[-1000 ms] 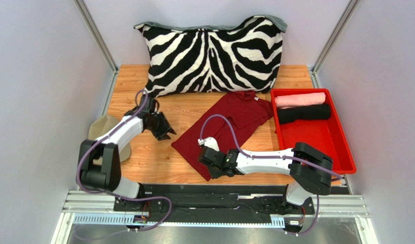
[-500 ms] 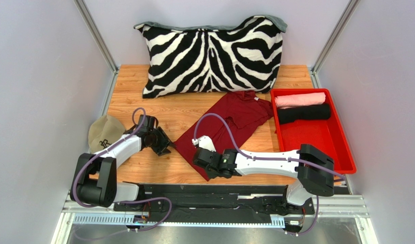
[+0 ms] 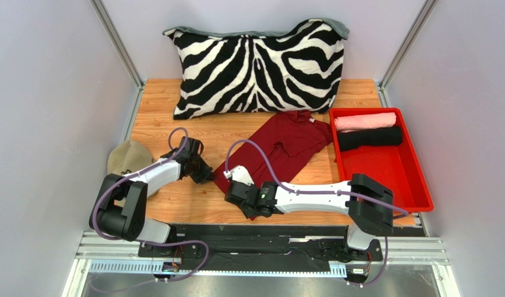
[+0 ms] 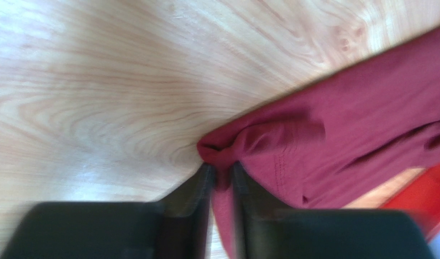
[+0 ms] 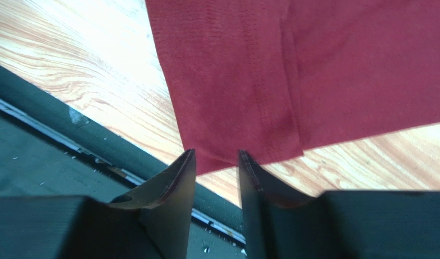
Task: Roll the t-shirts
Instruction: Roll the T-shirt to the center of the board.
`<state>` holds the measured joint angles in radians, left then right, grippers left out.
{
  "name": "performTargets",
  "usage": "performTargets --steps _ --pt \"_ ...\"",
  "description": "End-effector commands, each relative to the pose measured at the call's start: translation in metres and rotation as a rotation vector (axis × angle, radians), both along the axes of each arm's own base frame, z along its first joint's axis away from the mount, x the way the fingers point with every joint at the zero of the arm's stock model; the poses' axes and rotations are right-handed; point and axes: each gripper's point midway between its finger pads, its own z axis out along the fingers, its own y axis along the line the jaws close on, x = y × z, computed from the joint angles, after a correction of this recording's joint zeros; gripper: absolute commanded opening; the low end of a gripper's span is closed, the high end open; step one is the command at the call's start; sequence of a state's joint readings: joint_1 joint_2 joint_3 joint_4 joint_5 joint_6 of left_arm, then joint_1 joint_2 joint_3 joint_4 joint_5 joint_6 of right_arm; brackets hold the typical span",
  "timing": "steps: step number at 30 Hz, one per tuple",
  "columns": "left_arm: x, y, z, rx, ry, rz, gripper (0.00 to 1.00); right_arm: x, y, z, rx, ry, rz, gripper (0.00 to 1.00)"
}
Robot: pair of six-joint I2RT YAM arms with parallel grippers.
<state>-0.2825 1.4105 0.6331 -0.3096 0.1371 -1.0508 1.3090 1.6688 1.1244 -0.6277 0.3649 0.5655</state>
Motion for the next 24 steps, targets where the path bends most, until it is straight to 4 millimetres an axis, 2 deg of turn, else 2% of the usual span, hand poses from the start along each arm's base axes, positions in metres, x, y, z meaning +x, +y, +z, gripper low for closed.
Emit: performTargets --steps 1,2,3,7,8,10,15,17,24 --pt "0.003 0.008 0.008 0.091 0.018 0.024 0.11 0.011 0.026 0.002 0.007 -0.084 0.040 0.44" --pt "0.000 0.010 0.013 0.104 0.043 0.023 0.01 0.013 0.030 0.002 0.002 -0.101 0.045 0.48" --pt "0.000 0.012 0.016 0.115 0.047 0.024 0.00 0.015 0.037 0.007 0.004 -0.123 0.052 0.50" --pt "-0.008 0.015 0.028 0.140 0.103 -0.006 0.00 0.023 0.051 0.007 -0.059 -0.233 0.092 0.57" --pt "-0.004 0.012 0.034 0.136 0.096 -0.026 0.00 0.023 0.055 0.008 -0.062 -0.247 0.101 0.58" --pt "-0.005 0.012 0.034 0.148 0.118 -0.047 0.00 0.022 0.063 0.013 -0.067 -0.289 0.110 0.61" --pt "-0.010 0.011 0.031 0.156 0.169 -0.083 0.00 0.026 0.076 0.001 -0.116 -0.334 0.123 0.64" --pt "-0.011 0.011 0.030 0.154 0.182 -0.089 0.00 0.026 0.082 0.003 -0.115 -0.355 0.128 0.64" --pt "-0.010 0.011 0.033 0.160 0.194 -0.101 0.00 0.035 0.082 -0.016 -0.192 -0.409 0.112 0.66"
